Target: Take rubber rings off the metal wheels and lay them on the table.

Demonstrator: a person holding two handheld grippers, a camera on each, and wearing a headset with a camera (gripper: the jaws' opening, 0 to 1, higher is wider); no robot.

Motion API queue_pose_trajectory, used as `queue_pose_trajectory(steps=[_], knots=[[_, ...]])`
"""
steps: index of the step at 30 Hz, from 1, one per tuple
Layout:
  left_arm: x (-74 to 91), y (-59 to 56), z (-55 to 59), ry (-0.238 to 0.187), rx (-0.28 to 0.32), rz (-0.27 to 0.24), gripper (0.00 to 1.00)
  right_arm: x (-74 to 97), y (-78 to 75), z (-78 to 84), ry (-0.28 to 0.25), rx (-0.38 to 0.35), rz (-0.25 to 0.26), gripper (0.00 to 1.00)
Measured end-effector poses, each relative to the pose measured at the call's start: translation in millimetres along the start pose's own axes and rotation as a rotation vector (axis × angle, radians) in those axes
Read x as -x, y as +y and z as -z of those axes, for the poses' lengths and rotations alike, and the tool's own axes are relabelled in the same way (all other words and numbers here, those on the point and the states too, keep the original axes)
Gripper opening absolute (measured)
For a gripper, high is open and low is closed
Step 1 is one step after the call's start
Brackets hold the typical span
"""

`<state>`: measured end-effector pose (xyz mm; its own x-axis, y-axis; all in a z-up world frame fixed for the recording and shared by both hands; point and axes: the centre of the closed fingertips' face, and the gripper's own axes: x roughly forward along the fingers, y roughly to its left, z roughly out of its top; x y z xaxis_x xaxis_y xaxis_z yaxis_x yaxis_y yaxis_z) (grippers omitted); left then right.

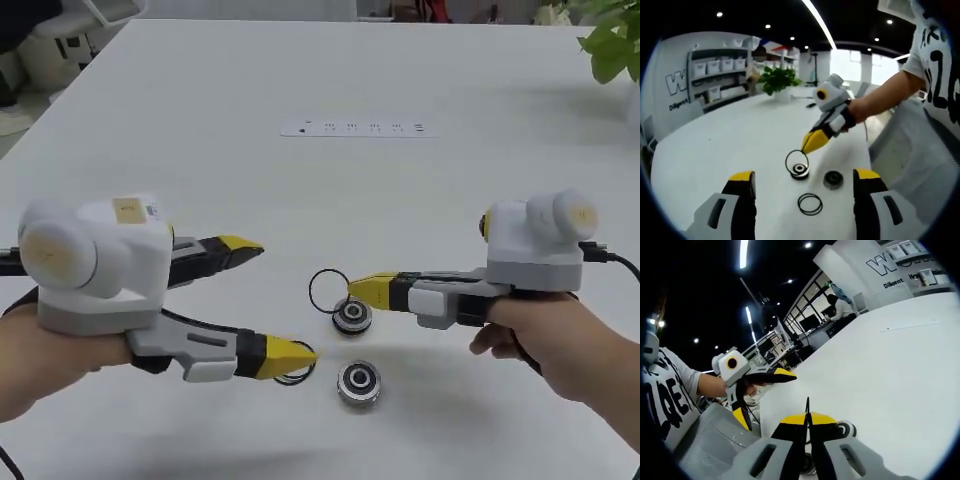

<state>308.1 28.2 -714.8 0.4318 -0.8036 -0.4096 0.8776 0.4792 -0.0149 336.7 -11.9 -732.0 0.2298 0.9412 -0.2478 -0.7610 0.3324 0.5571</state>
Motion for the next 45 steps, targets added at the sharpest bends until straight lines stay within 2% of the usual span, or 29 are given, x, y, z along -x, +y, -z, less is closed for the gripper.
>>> queue_pose_trajectory(steps=[16,30,45], knots=[[16.1,3.3,4.9,0.004,0.008,-0.023,0.83,-3.7,8.3,-1.6,0.007,0.005,-0.024,0.00],[23.8,-3.2,9.6,0.019,-0.008,-0.010,0.85,-6.8,15.0,-0.3,0.016,0.005,-0.043,0.00],[30.1,-4.5,12.2,0.023,-0.016,-0.018,0.86,-11.6,23.4,2.6,0.031,0.005,-0.065,0.00]])
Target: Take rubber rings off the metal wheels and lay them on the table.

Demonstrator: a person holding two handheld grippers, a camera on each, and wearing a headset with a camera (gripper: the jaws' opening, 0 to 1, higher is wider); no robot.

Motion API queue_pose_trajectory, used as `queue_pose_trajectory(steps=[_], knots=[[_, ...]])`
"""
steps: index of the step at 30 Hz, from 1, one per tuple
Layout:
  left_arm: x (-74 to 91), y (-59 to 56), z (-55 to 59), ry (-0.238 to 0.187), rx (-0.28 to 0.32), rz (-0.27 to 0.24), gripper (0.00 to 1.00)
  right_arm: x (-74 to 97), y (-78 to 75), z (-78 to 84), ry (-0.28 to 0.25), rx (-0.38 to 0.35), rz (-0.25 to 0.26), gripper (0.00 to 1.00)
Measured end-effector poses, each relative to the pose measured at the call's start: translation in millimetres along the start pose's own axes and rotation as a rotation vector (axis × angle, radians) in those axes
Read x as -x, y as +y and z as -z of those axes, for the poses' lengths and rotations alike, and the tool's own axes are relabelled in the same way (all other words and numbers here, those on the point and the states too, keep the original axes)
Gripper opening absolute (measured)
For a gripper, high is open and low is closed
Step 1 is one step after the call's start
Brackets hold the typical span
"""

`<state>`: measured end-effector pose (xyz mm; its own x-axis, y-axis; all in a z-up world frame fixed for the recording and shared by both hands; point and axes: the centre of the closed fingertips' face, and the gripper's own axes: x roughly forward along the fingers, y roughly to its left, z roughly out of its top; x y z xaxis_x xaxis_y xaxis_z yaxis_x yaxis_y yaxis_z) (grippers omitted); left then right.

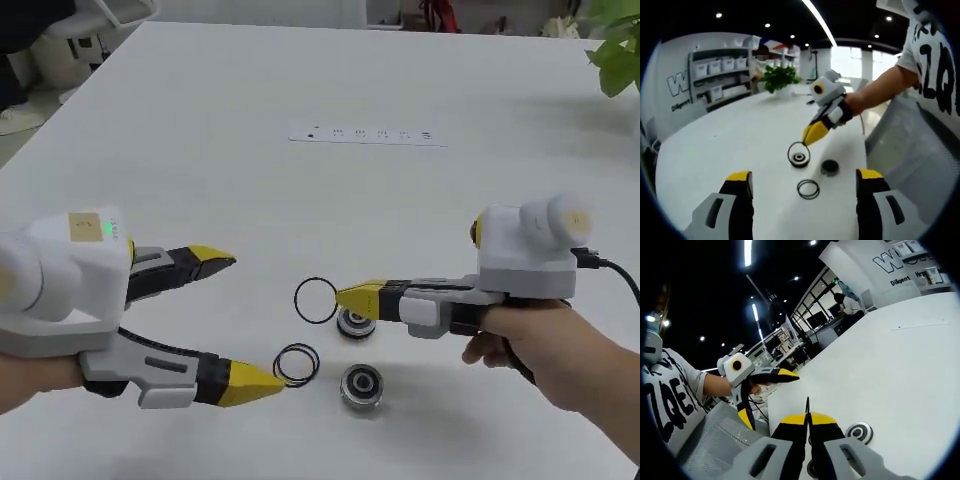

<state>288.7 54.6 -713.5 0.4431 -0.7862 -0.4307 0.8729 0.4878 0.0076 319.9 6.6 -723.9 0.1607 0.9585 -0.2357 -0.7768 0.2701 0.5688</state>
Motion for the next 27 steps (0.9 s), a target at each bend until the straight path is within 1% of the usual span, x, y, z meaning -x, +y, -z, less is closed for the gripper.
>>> queue_pose_trajectory(steps=[11,23,27], knots=[[3.7,-1.1,5.0,0.012,-0.009,-0.003,0.86,-6.4,3.8,7.2,0.027,-0.007,-0.019,0.00],[6.5,-2.8,8.5,0.016,-0.004,-0.008,0.86,-10.8,1.0,16.0,0.053,-0.018,-0.031,0.00],[7.2,-3.9,10.0,0.019,-0.002,-0.008,0.87,-12.1,2.6,19.2,0.063,-0.021,-0.034,0.00]])
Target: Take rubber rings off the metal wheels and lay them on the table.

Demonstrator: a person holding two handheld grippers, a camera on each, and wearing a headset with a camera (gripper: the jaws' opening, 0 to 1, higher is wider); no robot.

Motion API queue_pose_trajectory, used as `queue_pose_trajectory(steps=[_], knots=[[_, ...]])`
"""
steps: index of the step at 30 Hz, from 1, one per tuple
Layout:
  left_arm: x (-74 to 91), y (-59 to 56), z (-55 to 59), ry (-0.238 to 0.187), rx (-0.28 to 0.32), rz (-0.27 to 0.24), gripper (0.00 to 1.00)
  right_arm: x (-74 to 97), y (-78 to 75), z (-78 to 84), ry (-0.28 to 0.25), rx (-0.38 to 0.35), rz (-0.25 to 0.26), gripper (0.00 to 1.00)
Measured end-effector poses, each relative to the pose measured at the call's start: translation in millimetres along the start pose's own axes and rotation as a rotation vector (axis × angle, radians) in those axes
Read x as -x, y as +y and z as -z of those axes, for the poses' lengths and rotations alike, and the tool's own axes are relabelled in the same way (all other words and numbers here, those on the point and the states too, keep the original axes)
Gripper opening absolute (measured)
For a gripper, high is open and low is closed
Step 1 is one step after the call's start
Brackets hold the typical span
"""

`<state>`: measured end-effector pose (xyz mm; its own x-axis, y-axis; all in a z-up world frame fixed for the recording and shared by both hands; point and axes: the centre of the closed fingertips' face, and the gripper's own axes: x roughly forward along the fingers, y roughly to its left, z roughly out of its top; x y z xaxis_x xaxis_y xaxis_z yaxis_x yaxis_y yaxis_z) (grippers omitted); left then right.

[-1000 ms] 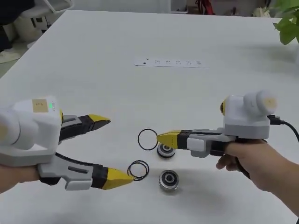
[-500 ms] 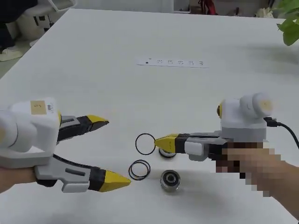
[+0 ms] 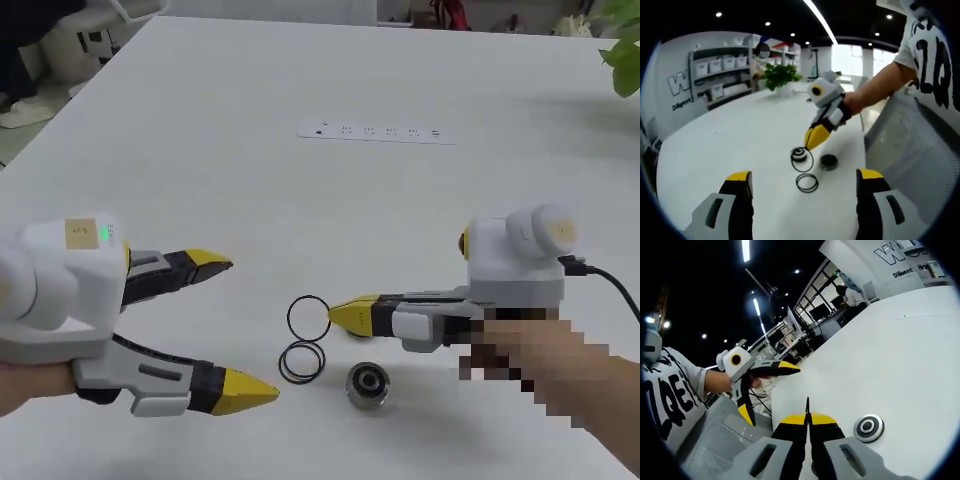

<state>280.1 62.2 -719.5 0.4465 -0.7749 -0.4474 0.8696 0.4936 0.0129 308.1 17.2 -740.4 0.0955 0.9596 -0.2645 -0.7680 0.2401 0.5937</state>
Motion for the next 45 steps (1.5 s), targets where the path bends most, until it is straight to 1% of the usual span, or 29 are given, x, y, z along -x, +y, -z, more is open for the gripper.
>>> queue_pose_trajectory(steps=[10,26,38,45], knots=[[1.7,-0.2,3.0,0.003,0.005,-0.005,0.87,-3.2,0.9,8.1,0.025,-0.014,-0.003,0.00],[2.9,-1.5,7.3,0.010,0.009,-0.003,0.87,-7.5,0.8,16.7,0.059,-0.026,-0.010,0.00],[2.6,-5.6,11.6,0.018,0.016,0.003,0.87,-10.4,-1.7,26.1,0.091,-0.036,-0.011,0.00],[3.4,-5.8,11.1,0.020,0.012,0.004,0.87,-12.7,-6.0,30.0,0.108,-0.042,-0.012,0.00]])
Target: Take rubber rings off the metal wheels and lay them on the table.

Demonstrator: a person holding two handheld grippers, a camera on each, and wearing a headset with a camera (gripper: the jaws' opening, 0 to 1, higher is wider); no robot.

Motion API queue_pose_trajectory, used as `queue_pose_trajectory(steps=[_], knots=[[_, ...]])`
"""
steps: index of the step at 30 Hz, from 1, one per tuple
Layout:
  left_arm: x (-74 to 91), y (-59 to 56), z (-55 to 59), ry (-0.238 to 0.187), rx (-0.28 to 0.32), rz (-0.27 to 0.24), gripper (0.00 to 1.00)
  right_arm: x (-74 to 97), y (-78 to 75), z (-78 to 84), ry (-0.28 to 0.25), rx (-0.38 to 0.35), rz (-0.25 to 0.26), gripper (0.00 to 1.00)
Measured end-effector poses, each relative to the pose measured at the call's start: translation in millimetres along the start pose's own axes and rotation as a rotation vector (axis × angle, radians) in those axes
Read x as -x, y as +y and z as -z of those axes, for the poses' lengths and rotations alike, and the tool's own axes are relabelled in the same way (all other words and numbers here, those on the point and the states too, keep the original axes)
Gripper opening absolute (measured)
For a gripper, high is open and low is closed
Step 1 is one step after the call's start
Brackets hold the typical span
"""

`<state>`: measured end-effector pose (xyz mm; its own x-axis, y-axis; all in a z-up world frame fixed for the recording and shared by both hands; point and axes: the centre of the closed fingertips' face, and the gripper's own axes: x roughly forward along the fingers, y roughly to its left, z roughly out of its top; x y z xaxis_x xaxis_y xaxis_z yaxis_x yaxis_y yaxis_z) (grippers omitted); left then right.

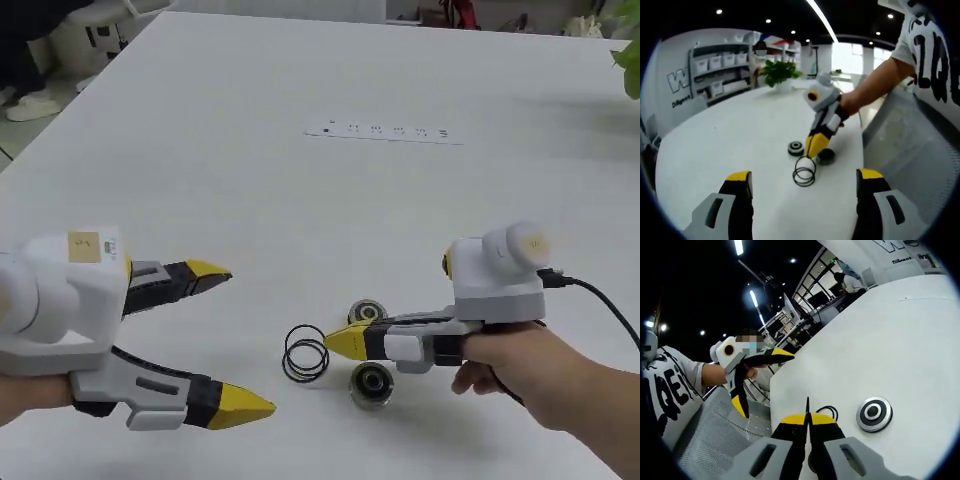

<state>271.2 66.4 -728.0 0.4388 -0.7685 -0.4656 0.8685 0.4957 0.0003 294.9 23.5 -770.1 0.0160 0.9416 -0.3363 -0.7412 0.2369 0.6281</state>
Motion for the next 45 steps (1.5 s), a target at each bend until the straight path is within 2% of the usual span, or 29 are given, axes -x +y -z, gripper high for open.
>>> queue_pose_trajectory(steps=[13,28,45], knots=[[0.1,2.5,-0.7,0.000,-0.001,-0.003,0.87,-3.8,-7.3,5.2,0.027,-0.007,0.001,0.00],[0.4,3.1,1.7,0.005,-0.003,-0.006,0.87,-9.1,-7.9,12.1,0.058,-0.015,0.000,0.00],[-0.1,2.1,3.6,0.012,-0.005,-0.004,0.87,-10.9,-9.4,14.6,0.069,-0.019,0.008,0.00]])
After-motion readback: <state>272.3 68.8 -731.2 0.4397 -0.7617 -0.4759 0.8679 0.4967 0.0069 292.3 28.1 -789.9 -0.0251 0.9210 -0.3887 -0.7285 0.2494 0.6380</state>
